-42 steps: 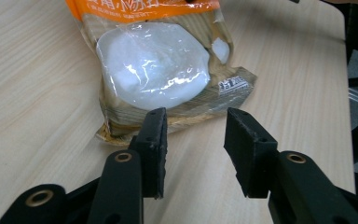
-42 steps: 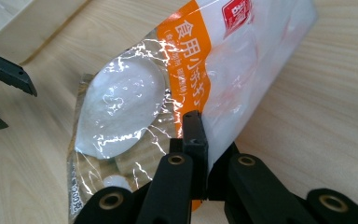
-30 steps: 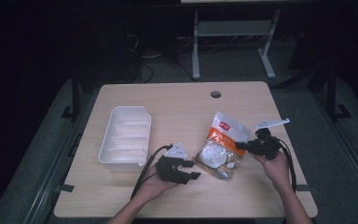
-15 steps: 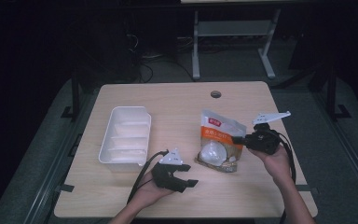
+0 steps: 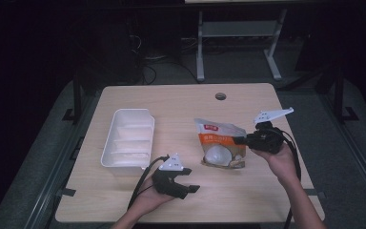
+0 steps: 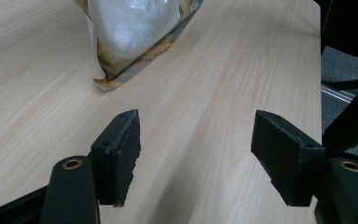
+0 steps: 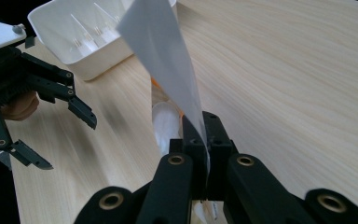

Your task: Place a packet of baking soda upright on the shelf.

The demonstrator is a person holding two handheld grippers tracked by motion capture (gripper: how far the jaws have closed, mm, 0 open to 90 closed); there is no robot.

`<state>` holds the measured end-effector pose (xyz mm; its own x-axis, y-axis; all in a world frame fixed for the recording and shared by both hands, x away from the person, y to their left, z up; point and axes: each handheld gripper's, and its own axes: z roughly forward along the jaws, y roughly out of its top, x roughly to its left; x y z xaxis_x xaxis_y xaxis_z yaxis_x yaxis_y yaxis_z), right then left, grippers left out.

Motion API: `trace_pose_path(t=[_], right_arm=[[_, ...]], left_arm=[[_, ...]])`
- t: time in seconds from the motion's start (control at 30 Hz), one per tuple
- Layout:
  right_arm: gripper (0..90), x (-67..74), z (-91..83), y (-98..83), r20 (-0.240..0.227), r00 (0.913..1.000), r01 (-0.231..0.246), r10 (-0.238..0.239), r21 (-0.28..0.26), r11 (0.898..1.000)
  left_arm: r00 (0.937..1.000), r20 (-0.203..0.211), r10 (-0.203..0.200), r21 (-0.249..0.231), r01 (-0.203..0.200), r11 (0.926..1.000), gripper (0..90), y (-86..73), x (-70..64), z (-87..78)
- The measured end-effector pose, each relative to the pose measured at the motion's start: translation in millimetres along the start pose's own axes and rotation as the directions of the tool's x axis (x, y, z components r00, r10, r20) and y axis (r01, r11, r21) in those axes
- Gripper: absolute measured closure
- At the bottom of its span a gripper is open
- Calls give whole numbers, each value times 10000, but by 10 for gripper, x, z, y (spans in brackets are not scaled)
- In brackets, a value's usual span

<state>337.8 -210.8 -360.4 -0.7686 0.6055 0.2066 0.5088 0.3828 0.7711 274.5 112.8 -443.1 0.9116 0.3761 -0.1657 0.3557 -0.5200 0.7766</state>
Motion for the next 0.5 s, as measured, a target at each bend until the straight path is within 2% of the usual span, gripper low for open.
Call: trace_pose_path(t=[0.13,0.5], right_arm=[[897,31,-2,91,55,9997,237,-238,71,9997],[897,64,19,259,1,9997,241,-241,-18,9997]], left_arm=[[10000,-46,58,-20,-58,10000,320,-12,-11,-3],[9998,-54,165,-17,-166,9999,303,-35,-16,-7]])
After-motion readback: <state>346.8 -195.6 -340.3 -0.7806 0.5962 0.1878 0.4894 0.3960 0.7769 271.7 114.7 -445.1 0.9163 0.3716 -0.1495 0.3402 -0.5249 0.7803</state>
